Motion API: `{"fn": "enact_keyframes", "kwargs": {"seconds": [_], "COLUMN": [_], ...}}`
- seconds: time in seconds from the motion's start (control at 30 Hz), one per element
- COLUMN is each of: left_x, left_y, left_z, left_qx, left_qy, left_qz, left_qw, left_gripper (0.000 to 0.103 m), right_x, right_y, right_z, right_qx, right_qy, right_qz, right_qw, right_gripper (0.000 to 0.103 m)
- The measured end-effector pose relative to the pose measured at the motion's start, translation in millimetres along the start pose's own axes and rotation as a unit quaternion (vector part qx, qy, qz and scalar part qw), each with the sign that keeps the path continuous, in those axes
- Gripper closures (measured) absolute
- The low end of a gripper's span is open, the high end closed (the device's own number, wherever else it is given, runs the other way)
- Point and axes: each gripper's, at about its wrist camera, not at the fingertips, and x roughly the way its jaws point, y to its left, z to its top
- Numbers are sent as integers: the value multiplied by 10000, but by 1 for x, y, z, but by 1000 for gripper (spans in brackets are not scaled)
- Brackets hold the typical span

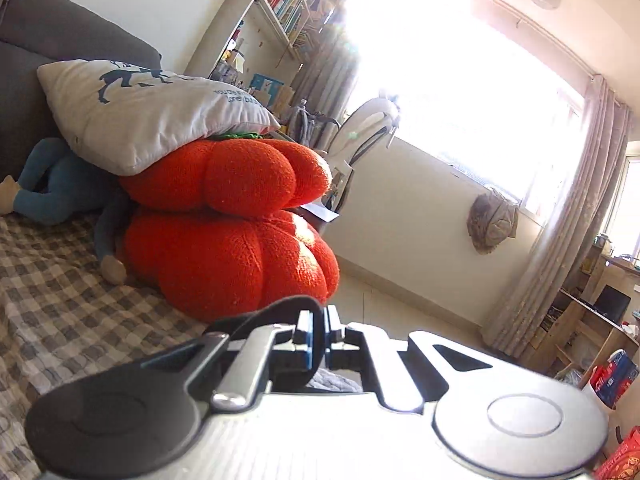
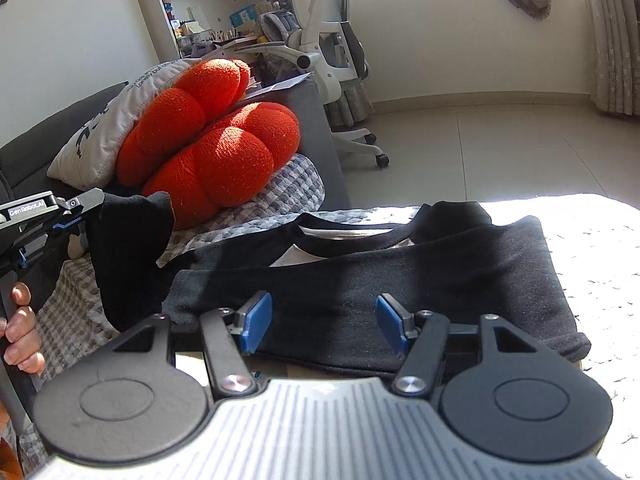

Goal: Fold clothes

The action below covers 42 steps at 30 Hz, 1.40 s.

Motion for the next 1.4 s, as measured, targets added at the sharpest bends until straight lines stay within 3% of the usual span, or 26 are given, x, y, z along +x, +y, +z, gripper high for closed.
{"fn": "enact_keyframes", "kwargs": {"seconds": [0.27,0.53,0.67,0.73,0.97,1.1,1.2,1.3,1.4], "left_x": [23,52,46,40,20,14,14,14,18], "left_y": [-49,-51,-39,-31,-11,13,32,50,60], "left_z": [-41,-102,-102,-96,-50,-27,-19,-13,-13], "left_qx": [402,813,662,500,460,95,-200,-470,-589], "left_qy": [830,2325,2445,2479,2480,2192,2047,1922,2018], "left_qz": [-807,-1051,-1211,-1250,-1322,-869,-391,89,450], "left_qw": [9925,9635,9598,9594,9586,9717,9778,9802,9766], "left_gripper": [98,96,87,68,67,67,67,68,68], "right_x": [-3,-2,1,1,3,8,18,30,41], "right_y": [-16,-26,-26,-24,-7,19,49,77,101], "right_z": [1,0,-1,-1,-2,-3,-7,-15,-26], "right_qx": [317,460,457,422,88,-467,-1218,-2081,-2892], "right_qy": [-35,17,76,102,34,-13,-88,-65,-30], "right_qz": [-85,-141,-87,-43,193,329,341,260,141], "right_qw": [9995,9988,9989,9990,9998,9984,9919,9777,9571], "right_gripper": [41,41,41,41,41,41,41,41,41]}}
